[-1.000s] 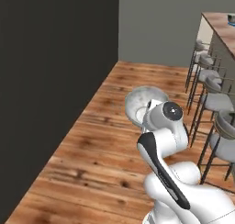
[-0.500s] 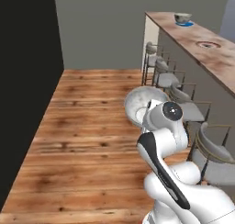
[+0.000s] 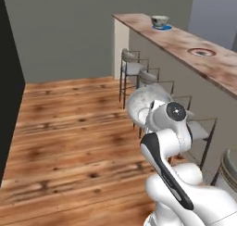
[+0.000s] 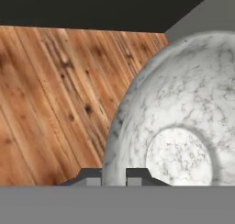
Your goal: Move the bowls from the cabinet to the plates on the dining table.
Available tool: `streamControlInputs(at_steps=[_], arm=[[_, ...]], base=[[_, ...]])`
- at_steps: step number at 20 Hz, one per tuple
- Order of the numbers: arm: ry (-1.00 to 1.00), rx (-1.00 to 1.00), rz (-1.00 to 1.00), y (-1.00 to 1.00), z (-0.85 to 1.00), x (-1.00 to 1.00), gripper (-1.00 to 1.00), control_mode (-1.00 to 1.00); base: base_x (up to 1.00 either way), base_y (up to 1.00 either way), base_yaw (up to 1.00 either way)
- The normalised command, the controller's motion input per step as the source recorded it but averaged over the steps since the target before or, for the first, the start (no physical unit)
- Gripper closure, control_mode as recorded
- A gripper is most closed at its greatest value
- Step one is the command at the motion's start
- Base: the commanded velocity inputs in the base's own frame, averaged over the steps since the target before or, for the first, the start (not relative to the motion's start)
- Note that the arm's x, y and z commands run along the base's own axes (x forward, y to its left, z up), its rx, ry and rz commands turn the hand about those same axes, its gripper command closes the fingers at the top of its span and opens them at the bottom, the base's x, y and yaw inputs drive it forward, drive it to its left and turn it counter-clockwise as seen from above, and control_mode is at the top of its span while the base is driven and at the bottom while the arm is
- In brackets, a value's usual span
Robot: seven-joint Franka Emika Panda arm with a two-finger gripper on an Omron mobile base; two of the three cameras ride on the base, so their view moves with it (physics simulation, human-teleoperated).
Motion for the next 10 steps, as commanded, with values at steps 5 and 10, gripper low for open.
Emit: streamControlInputs(at_steps=[5, 10], arm=[[0.00, 0.00, 0.00, 0.00, 0.00, 0.00, 1.00, 1.00], [0.00, 0.00, 0.00, 0.00, 0.00, 0.00, 1.00, 1.00]], base=[[1.00, 0.92, -0.34], [0.88, 0.90, -0.43]])
